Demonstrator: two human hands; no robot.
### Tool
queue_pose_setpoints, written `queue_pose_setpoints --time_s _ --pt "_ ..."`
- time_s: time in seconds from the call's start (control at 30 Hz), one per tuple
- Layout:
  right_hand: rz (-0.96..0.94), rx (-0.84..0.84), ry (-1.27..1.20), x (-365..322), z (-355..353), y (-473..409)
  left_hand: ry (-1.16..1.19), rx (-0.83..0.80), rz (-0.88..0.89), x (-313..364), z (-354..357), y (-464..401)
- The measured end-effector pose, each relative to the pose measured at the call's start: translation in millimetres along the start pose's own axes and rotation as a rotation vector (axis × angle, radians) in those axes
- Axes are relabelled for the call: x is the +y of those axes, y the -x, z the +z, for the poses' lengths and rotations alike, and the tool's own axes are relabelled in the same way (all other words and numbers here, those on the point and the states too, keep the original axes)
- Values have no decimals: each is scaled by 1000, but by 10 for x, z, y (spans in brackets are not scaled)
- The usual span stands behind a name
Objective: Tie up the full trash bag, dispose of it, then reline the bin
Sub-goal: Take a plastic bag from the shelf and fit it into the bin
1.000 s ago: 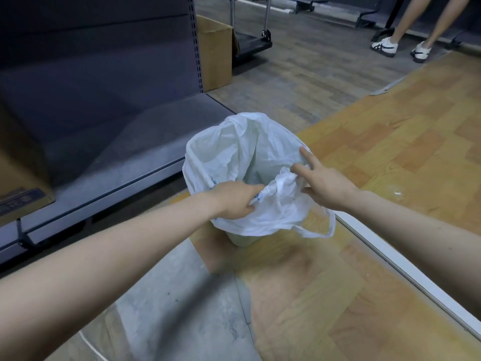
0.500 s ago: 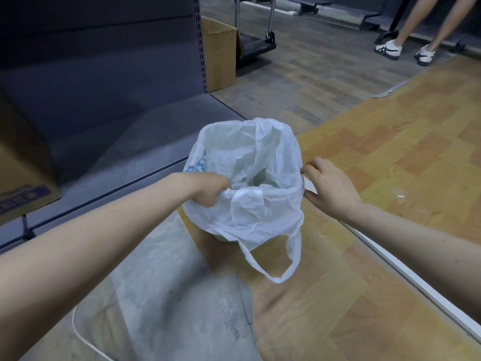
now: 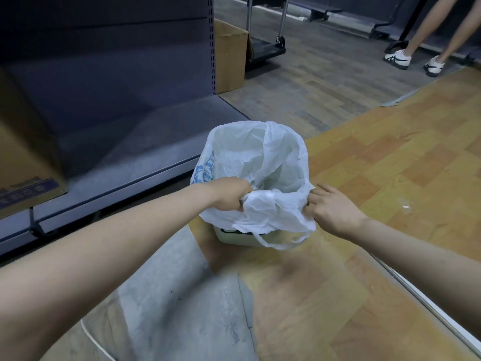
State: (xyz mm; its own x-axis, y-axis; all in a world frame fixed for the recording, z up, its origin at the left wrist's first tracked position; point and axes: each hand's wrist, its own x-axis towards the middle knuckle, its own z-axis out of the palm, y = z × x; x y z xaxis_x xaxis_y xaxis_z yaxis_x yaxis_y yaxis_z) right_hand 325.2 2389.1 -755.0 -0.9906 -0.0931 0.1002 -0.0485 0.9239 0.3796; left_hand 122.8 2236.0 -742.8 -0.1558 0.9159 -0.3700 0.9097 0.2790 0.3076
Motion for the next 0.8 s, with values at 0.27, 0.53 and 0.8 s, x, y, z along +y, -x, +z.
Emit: queue_pose_setpoints --time_s 0.27,0.53,0.8 --pt "311 318 -237 14 -218 -104 9 41 -25 224 99 73" --pt "11 -196 -145 -7 -321 -191 238 -214 -4 366 -57 215" --pt "-50 55 -137 326 -237 85 -576 91 223 -175 4 382"
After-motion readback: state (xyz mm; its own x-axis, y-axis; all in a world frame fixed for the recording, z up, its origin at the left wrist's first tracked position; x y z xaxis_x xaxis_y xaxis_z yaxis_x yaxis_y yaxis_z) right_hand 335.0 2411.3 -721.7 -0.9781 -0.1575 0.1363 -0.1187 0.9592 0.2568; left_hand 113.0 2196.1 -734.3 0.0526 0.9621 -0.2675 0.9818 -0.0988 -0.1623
